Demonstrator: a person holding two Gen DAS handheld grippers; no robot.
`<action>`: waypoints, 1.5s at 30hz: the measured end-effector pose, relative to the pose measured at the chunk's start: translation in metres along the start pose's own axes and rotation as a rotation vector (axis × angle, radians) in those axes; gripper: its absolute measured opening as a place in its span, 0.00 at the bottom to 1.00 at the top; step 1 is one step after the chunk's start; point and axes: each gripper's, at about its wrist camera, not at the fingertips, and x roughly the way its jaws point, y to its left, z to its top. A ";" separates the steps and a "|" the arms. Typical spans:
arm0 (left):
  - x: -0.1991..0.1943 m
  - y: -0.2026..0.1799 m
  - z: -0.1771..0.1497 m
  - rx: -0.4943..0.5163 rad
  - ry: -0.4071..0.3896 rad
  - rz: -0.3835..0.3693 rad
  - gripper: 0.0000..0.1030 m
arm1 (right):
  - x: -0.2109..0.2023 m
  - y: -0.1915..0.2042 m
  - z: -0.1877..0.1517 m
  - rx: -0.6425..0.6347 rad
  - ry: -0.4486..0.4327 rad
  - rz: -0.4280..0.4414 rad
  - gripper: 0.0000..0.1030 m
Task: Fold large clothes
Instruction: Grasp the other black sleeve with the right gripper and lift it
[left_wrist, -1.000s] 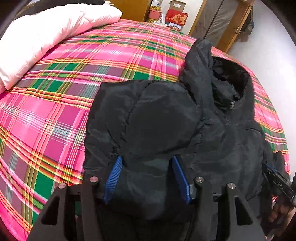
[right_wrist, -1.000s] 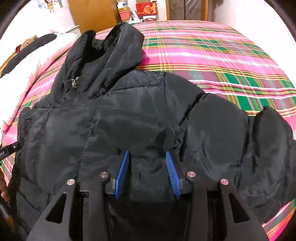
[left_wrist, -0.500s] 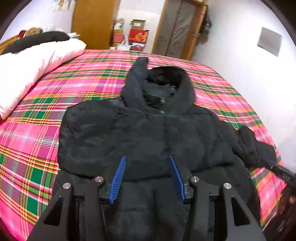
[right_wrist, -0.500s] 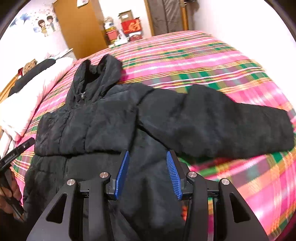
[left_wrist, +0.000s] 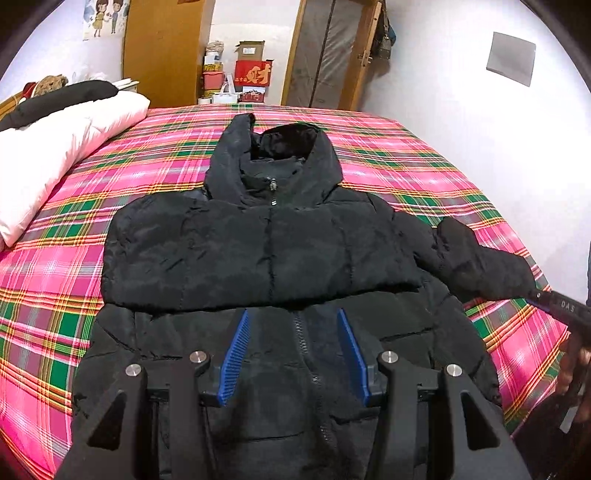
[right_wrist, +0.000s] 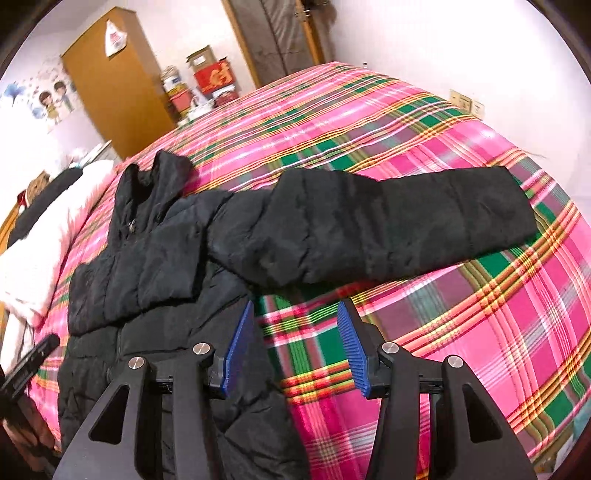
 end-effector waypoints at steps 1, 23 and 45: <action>0.000 -0.002 0.001 0.007 0.000 -0.001 0.49 | 0.001 -0.006 0.002 0.015 -0.002 -0.003 0.51; 0.050 0.001 0.038 0.083 -0.034 0.011 0.49 | 0.080 -0.165 0.031 0.520 0.083 -0.158 0.66; 0.092 0.047 0.046 -0.053 0.035 0.036 0.49 | 0.029 -0.130 0.066 0.395 -0.106 -0.150 0.09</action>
